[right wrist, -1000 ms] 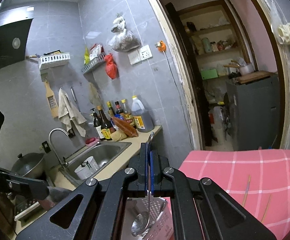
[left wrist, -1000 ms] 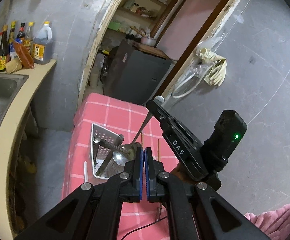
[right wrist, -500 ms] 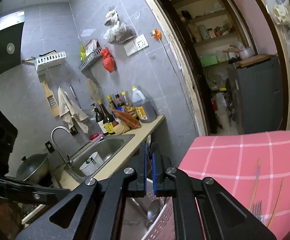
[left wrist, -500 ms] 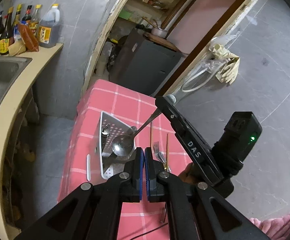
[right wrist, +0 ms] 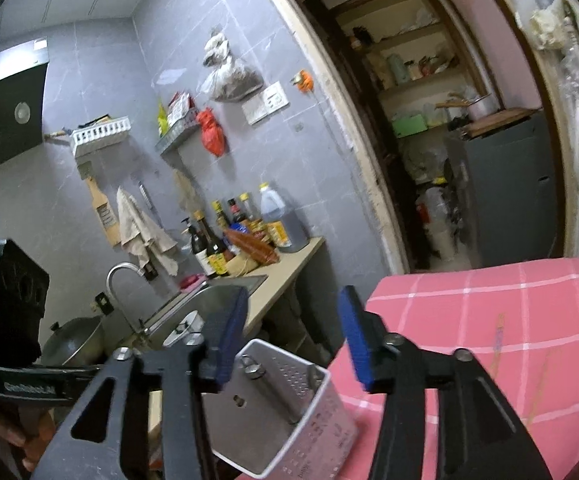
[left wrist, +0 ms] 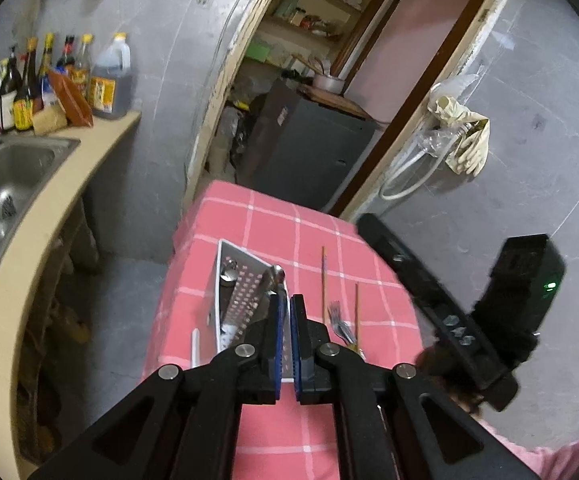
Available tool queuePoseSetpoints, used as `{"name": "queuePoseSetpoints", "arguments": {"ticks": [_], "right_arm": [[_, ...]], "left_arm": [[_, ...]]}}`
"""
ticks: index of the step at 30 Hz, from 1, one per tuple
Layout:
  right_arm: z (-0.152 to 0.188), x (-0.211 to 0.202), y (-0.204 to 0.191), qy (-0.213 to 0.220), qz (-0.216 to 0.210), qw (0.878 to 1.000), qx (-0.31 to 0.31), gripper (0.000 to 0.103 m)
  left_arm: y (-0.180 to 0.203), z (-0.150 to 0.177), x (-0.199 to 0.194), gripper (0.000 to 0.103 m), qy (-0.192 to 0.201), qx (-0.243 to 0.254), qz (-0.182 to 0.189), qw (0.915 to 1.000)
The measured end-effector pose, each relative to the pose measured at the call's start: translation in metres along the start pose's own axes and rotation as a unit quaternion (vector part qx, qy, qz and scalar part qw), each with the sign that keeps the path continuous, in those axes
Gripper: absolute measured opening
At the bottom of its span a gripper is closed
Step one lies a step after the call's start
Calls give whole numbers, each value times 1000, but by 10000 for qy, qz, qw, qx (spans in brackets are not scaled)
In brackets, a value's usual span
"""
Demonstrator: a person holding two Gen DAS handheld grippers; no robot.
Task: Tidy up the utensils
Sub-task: 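Carry both spoons to the white holder and release the right tool's spoon inside, then open the left tool to drop its spoon into the holder, then withdraw both open tools back over the table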
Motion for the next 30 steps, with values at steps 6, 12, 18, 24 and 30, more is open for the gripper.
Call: {"name": "queuePoseSetpoints", "arguments": {"ticks": [6,12,18,24,30], "right_arm": [[-10,-40,21,205,567,9980,-199,65],[-10,-82,49,253,1201,9917,-384,88],[-8,-122,79,298,1760,9827,-484,101],[-1,-155,107,298,2193,9734,-588,101],[8,-180,131,190,2459,9666,-700,101]], "left_arm": [[17,7,-1,42,333,306,-147,9989],[46,14,1,76,691,684,-320,9948],[74,26,7,96,1118,1107,-548,9860],[104,41,18,100,1377,1400,-544,9790],[128,59,38,101,1186,1651,-461,9780]]}}
Point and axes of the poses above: each gripper's, at about its wrist camera, not at the fingertips, and x roughly the way its jaws point, y to its right, z to its underside, the point moved 5 cm from there along x, roughly the way its jaws point, and after that the axes turned 1 degree about y, right-handed, at the moved point
